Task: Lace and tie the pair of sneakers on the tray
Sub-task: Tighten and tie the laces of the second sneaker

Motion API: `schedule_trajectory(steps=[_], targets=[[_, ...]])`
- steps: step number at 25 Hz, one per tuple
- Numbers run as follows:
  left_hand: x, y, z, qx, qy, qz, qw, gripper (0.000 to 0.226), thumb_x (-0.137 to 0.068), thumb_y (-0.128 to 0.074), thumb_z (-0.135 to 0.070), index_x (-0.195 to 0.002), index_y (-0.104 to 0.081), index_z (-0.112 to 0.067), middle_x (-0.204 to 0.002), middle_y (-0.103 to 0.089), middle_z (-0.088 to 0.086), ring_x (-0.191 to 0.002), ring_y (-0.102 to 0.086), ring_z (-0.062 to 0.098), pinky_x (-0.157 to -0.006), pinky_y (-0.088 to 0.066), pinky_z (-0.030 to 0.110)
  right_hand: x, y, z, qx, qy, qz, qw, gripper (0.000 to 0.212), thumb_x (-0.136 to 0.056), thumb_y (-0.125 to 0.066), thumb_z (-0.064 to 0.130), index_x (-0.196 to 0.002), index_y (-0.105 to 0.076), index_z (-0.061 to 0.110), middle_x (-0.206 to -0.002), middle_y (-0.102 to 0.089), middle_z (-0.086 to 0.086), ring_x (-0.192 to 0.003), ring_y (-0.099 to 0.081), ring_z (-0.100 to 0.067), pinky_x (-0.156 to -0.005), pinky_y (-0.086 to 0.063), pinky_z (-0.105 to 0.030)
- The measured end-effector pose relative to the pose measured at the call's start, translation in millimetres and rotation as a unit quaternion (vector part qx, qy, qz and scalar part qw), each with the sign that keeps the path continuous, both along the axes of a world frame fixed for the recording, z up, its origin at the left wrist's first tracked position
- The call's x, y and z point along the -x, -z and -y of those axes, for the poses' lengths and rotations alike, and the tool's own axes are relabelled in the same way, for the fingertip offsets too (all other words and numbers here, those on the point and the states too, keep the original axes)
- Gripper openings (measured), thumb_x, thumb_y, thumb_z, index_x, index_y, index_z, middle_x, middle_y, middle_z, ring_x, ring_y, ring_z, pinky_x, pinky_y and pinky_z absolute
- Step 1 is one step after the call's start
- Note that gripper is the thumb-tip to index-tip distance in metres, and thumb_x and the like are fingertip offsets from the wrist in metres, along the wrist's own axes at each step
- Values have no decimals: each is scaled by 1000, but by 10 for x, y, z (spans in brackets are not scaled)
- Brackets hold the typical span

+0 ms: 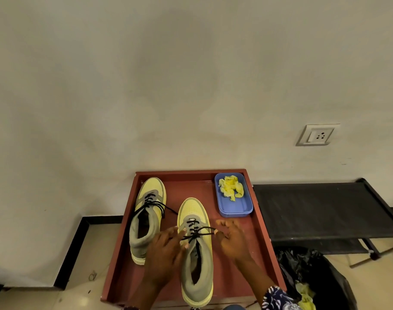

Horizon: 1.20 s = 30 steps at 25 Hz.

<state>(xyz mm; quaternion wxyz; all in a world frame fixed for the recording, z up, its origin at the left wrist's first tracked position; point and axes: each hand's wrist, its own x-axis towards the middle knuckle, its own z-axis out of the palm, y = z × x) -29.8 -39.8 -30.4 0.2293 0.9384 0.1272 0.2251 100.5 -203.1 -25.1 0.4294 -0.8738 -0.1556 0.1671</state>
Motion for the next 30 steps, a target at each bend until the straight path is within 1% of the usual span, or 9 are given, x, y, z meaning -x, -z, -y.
schedule_trajectory(steps=[4, 7, 10, 13, 18, 20, 22, 24, 30], targets=[[-26, -9, 70, -82, 29, -61, 994, 30, -81, -41, -38, -108, -53, -35, -104, -70, -6, -93, -48, 13, -58, -51, 30, 91, -36, -153, 62, -160, 128, 977, 50, -79, -31, 32, -120, -59, 24, -126, -57, 1, -116, -50, -22, -100, -42, -38], [-45, 44, 75, -82, 29, -89, 992, 38, -73, -41, -29, -101, -67, -28, -86, -74, -8, -75, -56, 13, -50, -49, 23, 128, 33, -206, 120, -248, 129, 952, 63, -82, -15, 35, -136, -45, 20, -143, -45, -1, -134, -38, -20, -113, -28, -31], [-100, 63, 82, -34, 28, -88, 995, 44, -70, -40, -27, -96, -74, -15, -56, -67, -7, -46, -56, 5, -42, -40, 12, 175, 103, -181, 73, -225, 69, 969, 53, -88, -26, 20, -138, -42, 13, -142, -45, -6, -132, -42, -19, -111, -25, -17], [-162, 32, 141, -32, 22, -37, 999, 44, -64, -38, -31, -84, -74, -14, -41, -57, -6, -35, -48, -3, -43, -35, 7, 233, 109, -120, 56, -185, 62, 979, 45, -91, -36, 18, -134, -48, 9, -133, -55, -7, -123, -53, -18, -100, -27, -8], [-235, -61, 192, 1, -24, -68, 997, 28, -60, -43, -24, -51, -69, -23, -36, -52, -8, -48, -51, 6, -40, -27, 8, 348, 113, -102, 51, -131, 46, 989, 48, -86, -34, 30, -124, -58, 12, -119, -64, -5, -108, -61, -18, -90, -36, -9], [-234, -3, 165, 117, -99, -90, 984, 26, -70, -50, -10, -64, -75, -17, -53, -66, -3, -53, -60, 9, -46, -33, 13, 333, 152, -129, 80, -121, 48, 988, 41, -91, -37, 21, -125, -56, 11, -122, -62, -8, -110, -59, -23, -95, -39, -17], [-255, 47, 163, 230, -192, -172, 938, 25, -85, -52, -3, -89, -75, -9, -85, -73, 9, -81, -66, 22, -66, -39, 23, 320, 173, -140, 104, -109, 31, 988, 37, -92, -37, 11, -124, -57, 11, -119, -63, -11, -108, -59, -26, -96, -42, -25], [-247, 111, 174, 276, -192, -216, 917, 24, -88, -52, -5, -101, -72, -10, -96, -72, 10, -92, -64, 24, -72, -39, 23, 324, 194, -126, 91, -91, 13, 992, 39, -89, -36, 9, -121, -59, 10, -112, -67, -12, -100, -62, -29, -93, -46, -30], [-185, -2, 293, 356, -168, -229, 890, 28, -91, -48, -20, -64, -56, -15, -64, -57, 3, -73, -54, 24, -64, -37, 29, 466, 118, -133, 91, -68, -47, 992, 31, -93, -42, 25, -117, -53, 9, -116, -64, -14, -109, -57, -33, -84, -42, -30]])
